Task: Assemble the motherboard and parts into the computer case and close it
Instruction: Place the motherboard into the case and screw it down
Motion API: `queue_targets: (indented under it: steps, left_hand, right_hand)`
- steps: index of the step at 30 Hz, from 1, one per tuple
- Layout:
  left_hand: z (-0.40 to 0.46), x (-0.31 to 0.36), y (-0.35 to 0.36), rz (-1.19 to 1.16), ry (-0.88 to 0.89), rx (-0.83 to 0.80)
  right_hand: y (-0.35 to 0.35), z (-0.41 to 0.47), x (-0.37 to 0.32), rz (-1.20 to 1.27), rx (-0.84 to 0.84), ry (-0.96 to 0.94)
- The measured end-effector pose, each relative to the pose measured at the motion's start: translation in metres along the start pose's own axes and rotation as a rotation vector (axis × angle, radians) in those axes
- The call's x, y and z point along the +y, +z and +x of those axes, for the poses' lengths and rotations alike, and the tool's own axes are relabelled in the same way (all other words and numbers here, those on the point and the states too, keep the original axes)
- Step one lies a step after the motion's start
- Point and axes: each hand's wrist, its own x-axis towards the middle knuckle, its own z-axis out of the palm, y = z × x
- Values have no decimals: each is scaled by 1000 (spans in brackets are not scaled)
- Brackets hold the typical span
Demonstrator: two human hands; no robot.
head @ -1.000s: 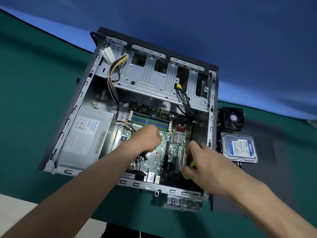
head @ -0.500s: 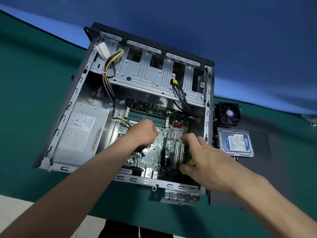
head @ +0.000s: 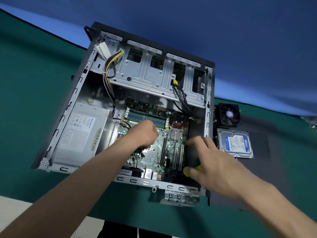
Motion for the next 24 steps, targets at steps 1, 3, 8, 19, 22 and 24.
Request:
queue_targets:
  steps: [1,3,8,19,22,24]
  left_hand:
    - [0,0,0,-6,0,-2]
    - [0,1,0,-16,-3,-3]
    - [-1,0,-1,-16,0,-1]
    - [-2,2,-1,-7,11,13]
    - [-2,3,-1,-2,10,8]
    - [-2,3,-1,-1,6,6]
  right_hand:
    - [0,-1,0,20,-10,-30]
    - [4,-1,0,-38,61,-50]
    - [5,-2,-5,5,54,-45]
    - [9,2,-2,-125,114,-34]
    - [3,1,-2,-65,41,-51]
    - [2,3,-2,-97,77,-81]
